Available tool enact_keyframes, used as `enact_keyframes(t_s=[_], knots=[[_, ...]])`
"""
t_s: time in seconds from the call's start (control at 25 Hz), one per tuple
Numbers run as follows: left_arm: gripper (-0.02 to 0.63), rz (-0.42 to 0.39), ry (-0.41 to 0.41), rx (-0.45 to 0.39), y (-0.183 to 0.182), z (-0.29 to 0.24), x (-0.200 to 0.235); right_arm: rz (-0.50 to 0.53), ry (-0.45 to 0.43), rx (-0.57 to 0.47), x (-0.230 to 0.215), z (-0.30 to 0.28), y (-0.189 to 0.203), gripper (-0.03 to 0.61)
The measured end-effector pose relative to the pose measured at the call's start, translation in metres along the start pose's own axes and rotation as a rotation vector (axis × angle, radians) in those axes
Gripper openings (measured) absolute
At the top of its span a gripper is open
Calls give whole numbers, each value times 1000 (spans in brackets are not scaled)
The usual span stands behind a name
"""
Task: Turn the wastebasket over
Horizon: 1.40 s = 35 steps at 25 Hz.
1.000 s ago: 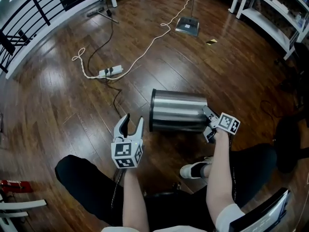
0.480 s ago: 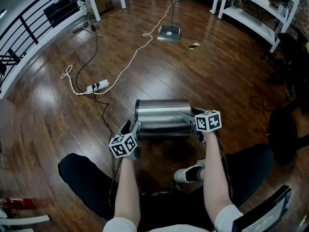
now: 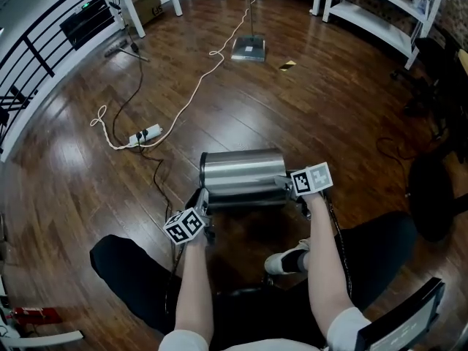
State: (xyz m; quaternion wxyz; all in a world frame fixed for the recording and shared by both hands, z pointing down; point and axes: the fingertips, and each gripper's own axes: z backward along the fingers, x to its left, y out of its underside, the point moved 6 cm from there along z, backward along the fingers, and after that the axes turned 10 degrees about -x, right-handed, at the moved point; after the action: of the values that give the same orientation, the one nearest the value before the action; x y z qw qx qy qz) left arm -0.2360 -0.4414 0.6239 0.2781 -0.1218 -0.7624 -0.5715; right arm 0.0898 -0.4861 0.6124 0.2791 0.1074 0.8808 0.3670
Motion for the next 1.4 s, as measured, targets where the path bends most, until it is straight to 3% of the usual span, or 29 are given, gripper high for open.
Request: enact_keyframes(t_s=[0.24,0.44,0.64,0.76,0.8,0.84,0.88,0.96,1.04,1.12,1.24,1.4], knots=[[77,-69,-39,-22,-45,13,7,-93,-147,-67,24,-18,2,153],[71,-293,-98,22,-98,24,-2,-214,-242,-121,51,-40,15,167],[69,-566,19,60,-135,20,-56,-384,-287,-77,58,-73,49,183],[69,-757,89,153,-116,19,-88,-470,-261,-54,68,-101,96,185],[66,-830,126,192,-99,18,-100,-465,-245,-47,72,-109,110,138],[60,-909,173,240,-76,16,-113,-463,-229,-33,75,-114,121,46],[58,-991,223,298,-50,15,-126,-472,-208,-17,74,-118,131,23],[58,-1124,310,400,1,20,-140,-511,-140,6,57,-117,149,74],[65,-1128,339,379,25,31,-138,-504,-73,-1,31,-110,159,111],[71,-1078,327,331,21,30,-128,-456,-45,-55,14,-102,148,119],[74,-1049,331,322,8,14,-122,-388,-76,-157,17,-94,116,144],[73,-1040,335,315,5,9,-121,-276,-88,-192,26,-90,88,146]])
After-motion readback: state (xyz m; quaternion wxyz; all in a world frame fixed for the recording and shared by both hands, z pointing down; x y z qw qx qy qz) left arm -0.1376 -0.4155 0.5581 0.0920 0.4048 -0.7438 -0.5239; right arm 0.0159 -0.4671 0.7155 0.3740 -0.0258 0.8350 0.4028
